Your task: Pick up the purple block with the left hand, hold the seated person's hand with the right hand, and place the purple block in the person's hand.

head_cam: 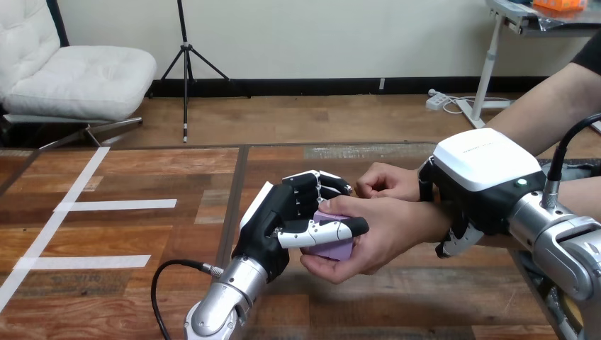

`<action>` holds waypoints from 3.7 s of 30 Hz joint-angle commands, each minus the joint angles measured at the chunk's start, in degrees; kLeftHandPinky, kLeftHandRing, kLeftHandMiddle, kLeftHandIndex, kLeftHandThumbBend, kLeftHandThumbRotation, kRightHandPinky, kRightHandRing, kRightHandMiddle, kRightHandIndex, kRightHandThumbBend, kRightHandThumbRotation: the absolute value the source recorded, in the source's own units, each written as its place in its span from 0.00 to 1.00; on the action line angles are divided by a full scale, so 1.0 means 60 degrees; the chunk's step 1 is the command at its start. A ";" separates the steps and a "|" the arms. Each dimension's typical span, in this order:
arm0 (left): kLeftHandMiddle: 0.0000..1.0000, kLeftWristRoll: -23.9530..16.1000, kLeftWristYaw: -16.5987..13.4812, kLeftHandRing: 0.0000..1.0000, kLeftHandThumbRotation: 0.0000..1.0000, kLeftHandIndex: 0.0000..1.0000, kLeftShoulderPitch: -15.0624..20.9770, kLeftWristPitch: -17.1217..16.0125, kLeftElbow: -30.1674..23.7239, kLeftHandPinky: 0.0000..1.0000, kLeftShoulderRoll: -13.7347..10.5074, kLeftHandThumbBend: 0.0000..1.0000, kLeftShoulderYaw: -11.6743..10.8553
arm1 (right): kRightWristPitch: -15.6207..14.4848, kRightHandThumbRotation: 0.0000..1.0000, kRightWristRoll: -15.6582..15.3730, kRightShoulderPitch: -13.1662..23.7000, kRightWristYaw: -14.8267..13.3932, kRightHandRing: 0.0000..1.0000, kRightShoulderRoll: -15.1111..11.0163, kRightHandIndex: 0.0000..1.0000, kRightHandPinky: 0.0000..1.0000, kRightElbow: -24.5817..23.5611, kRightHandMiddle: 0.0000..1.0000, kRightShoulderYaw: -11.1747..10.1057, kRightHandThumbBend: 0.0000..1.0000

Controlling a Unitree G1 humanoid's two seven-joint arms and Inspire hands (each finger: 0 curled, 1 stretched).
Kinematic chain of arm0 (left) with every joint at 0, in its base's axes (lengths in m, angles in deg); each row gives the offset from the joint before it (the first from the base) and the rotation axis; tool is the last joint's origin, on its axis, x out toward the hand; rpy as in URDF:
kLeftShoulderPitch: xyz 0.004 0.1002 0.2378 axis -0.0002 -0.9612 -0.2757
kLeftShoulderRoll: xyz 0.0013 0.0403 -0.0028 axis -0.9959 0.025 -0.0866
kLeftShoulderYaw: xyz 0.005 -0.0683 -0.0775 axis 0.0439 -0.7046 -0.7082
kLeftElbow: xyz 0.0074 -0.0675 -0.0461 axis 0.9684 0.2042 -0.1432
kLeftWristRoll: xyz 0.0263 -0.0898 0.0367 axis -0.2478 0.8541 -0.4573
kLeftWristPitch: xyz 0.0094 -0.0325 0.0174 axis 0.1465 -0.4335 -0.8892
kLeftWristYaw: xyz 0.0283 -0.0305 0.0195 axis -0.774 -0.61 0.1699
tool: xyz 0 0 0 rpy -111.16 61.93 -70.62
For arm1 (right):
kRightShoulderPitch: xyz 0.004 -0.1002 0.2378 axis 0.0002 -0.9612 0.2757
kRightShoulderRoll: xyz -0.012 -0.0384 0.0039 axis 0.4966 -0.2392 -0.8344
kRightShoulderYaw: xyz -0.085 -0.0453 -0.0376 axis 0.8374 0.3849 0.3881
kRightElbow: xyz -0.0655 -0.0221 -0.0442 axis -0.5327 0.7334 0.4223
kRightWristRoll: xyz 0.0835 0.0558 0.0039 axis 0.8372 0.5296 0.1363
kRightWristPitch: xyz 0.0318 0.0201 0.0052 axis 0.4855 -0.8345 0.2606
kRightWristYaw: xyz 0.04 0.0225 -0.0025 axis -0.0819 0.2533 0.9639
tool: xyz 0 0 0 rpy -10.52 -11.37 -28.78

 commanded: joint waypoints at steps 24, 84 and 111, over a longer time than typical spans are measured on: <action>0.81 -0.0831 0.0281 0.77 0.35 0.80 0.0378 -0.0522 -0.0127 0.70 -0.0199 0.92 0.0586 | 0.0088 0.05 -0.0071 0.0756 -0.0879 0.74 0.0014 0.77 0.66 -0.0190 0.77 -0.0405 0.87; 0.81 0.0585 0.1098 0.77 0.40 0.82 -0.0396 -0.1027 -0.1089 0.70 -0.0204 0.90 0.0006 | 0.1095 0.01 0.2042 -0.3257 -0.5305 0.70 0.3060 0.73 0.57 -0.3437 0.73 -0.1998 0.64; 0.75 0.1218 -0.1144 0.69 0.41 0.75 -0.1680 -0.4903 -0.1630 0.63 0.0842 0.74 -0.0745 | 0.4644 0.05 0.2155 -0.4201 -0.9878 0.73 0.5063 0.73 0.63 -0.0914 0.75 -0.1300 0.35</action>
